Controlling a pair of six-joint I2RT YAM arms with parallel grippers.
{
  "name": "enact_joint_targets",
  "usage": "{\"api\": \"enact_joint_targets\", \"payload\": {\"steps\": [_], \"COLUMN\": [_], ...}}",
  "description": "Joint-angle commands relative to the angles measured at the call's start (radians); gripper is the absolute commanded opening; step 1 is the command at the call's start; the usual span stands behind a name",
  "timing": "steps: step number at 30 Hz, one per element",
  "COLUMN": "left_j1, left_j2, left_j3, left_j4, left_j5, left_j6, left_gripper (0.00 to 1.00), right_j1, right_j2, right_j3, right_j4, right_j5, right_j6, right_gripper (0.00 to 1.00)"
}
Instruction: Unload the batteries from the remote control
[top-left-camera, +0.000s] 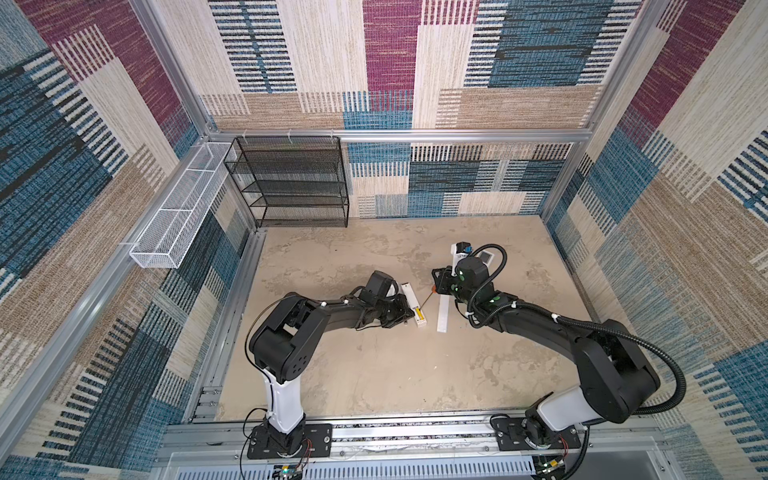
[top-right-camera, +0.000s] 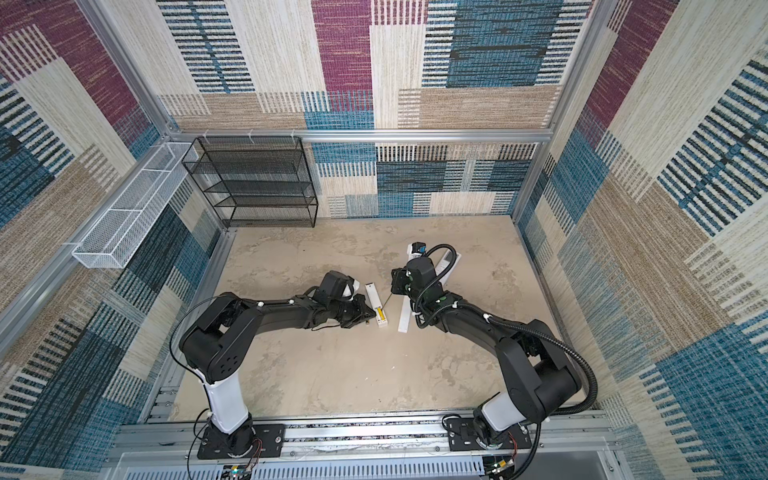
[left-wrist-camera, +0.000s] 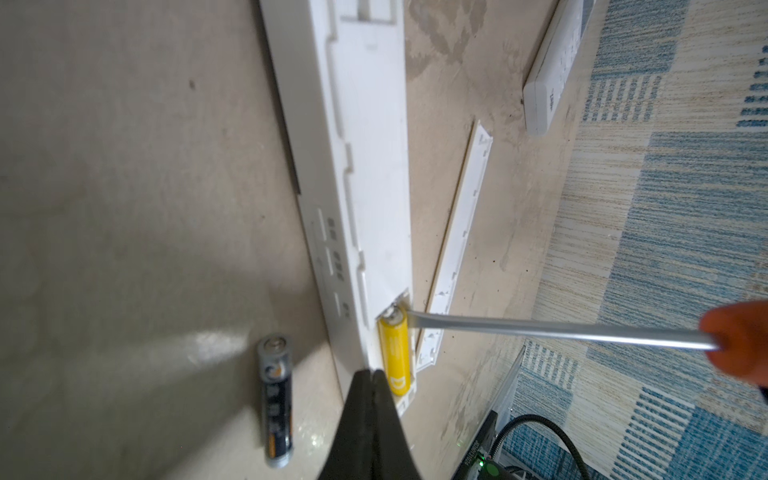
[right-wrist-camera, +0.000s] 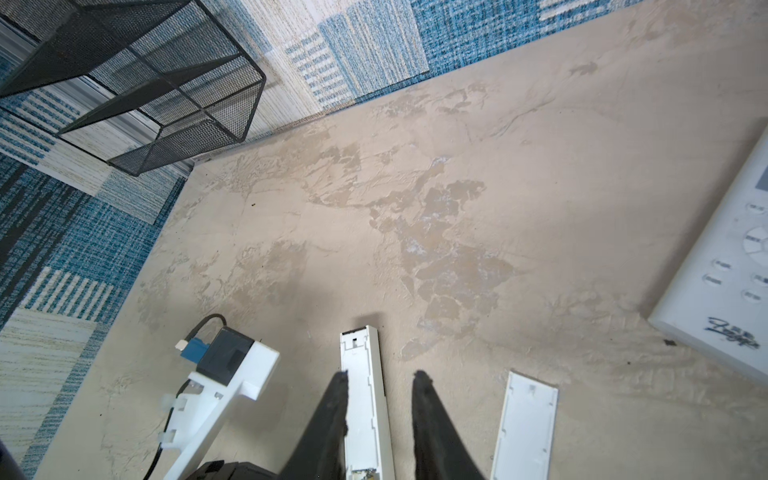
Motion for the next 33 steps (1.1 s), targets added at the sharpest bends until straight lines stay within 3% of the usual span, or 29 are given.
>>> {"api": "enact_joint_targets", "payload": {"steps": [1, 27, 33], "left_j1": [-0.001, -0.003, -0.032], "left_j2": [-0.002, -0.071, -0.082], "left_j3": [0.006, -0.04, -0.078], "left_j4": [-0.011, -0.029, -0.018], "left_j5": [-0.013, -0.027, -0.024], "left_j6": [0.002, -0.007, -0.026], "left_gripper": [0.0, 0.0, 0.05], "right_j1": [0.007, 0.063, 0.067], "right_j2": [-0.013, 0.054, 0.064], "right_j3": [0.027, 0.126, 0.149], "right_j4": [-0.036, -0.133, -0.136], "right_j5": [-0.03, 0.047, 0.057], "right_j6": [-0.026, -0.142, -0.159], "right_gripper": [0.0, 0.0, 0.0]}}
